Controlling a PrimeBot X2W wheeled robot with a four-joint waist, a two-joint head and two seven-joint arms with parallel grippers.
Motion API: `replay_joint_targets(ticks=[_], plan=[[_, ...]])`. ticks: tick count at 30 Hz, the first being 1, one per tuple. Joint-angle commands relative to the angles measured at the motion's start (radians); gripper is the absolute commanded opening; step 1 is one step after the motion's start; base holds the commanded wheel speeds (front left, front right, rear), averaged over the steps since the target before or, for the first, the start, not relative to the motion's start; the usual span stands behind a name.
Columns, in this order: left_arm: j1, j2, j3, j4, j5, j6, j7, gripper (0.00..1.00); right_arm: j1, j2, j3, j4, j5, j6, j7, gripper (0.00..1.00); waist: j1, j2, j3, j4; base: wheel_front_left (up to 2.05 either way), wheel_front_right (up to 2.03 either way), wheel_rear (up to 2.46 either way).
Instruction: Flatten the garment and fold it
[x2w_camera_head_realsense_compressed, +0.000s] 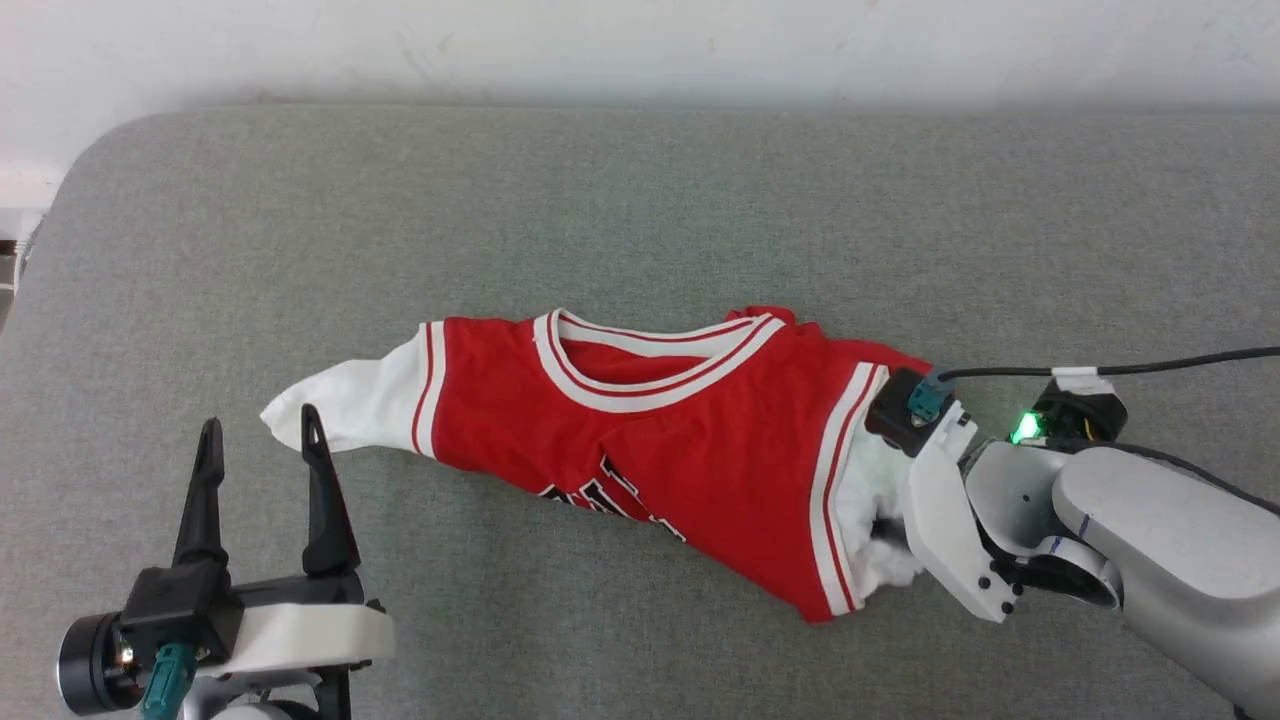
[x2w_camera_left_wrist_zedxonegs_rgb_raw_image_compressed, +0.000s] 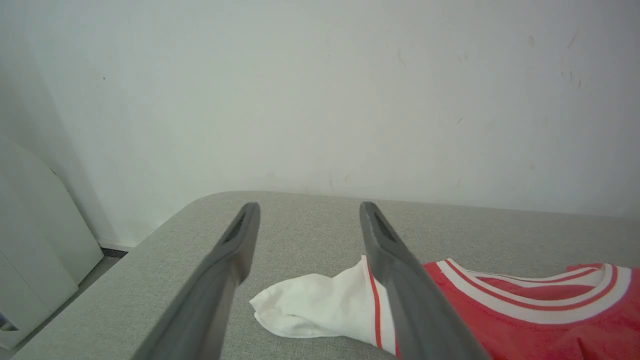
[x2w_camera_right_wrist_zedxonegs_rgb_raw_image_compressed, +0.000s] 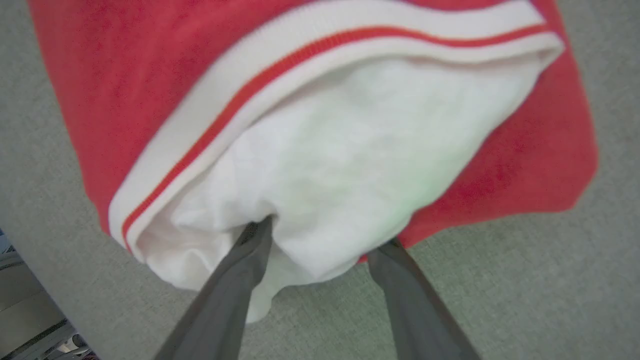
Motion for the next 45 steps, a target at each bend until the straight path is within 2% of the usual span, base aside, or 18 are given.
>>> replay_joint_targets(ticks=[1,5,9,15,19,23,27,30,31,32,33,39,45], plan=[[-0.018,-0.005,0.006,0.006,0.012,-0.007,-0.005,1.0,-0.004,0.009,0.013,0.011,0.004,-0.001,-0.026,0.0,0.0,0.0,0.0,-0.001,0.0,0.0,0.0],[-0.009,-0.011,0.02,0.017,0.02,-0.02,-0.005,1.0,-0.023,-0.024,0.017,-0.011,0.01,-0.001,-0.131,0.0,0.0,0.0,-0.013,-0.018,0.0,0.0,0.0],[0.012,-0.015,0.027,0.018,0.024,-0.022,-0.005,1.0,-0.02,-0.099,-0.01,-0.096,0.018,-0.001,-0.216,0.0,0.0,0.0,-0.032,-0.043,0.0,0.0,0.0],[0.023,-0.018,0.022,0.021,0.026,-0.026,-0.005,1.0,0.056,-0.238,-0.151,-0.229,0.088,-0.001,-0.281,0.0,0.0,0.0,-0.04,-0.084,0.0,0.0,0.0],[0.01,-0.019,0.021,0.032,0.026,-0.037,-0.005,1.0,0.143,-0.313,-0.247,-0.188,0.108,-0.001,-0.276,0.0,0.0,0.0,-0.031,-0.096,0.0,0.0,0.0],[0.001,-0.02,0.012,0.042,0.03,-0.043,-0.005,1.0,0.243,-0.316,-0.314,-0.059,0.148,-0.001,-0.257,0.0,0.0,0.0,-0.014,-0.095,0.0,0.0,0.0],[-0.006,-0.02,0.008,0.05,0.03,-0.044,-0.005,1.0,0.314,-0.272,-0.354,0.102,0.151,-0.001,-0.242,0.0,0.0,0.0,-0.001,-0.086,0.0,0.0,0.0],[-0.003,-0.02,0.006,0.056,0.032,-0.043,-0.005,1.0,0.341,-0.228,-0.371,0.165,0.136,-0.001,-0.257,0.0,0.0,0.0,-0.005,-0.084,0.0,0.0,0.0],[0.002,-0.02,0.008,0.057,0.033,-0.042,-0.005,1.0,0.347,-0.215,-0.383,0.173,0.137,-0.001,-0.274,0.23,0.0,0.0,-0.01,-0.086,0.0,0.0,0.0],[0.007,-0.02,0.01,0.058,0.034,-0.041,-0.005,1.0,0.351,-0.207,-0.394,0.175,0.133,-0.001,-0.293,0.92,0.0,0.0,-0.016,-0.089,0.0,0.0,0.0],[0.013,-0.02,0.012,0.06,0.035,-0.04,-0.005,1.0,0.355,-0.204,-0.405,0.174,0.127,-0.001,-0.312,1.0,0.0,0.0,-0.024,-0.092,0.0,0.0,0.0],[0.045,-0.02,0.02,0.067,0.039,-0.036,-0.005,1.0,0.385,-0.254,-0.477,0.088,0.073,-0.001,-0.372,1.0,0.0,0.0,-0.07,-0.12,0.0,0.0,0.0],[0.051,-0.02,0.017,0.049,0.052,-0.034,-0.005,1.0,0.419,-0.354,-0.61,-0.103,0.023,-0.001,-0.315,1.0,0.0,0.0,-0.075,-0.137,0.0,0.0,0.0]])
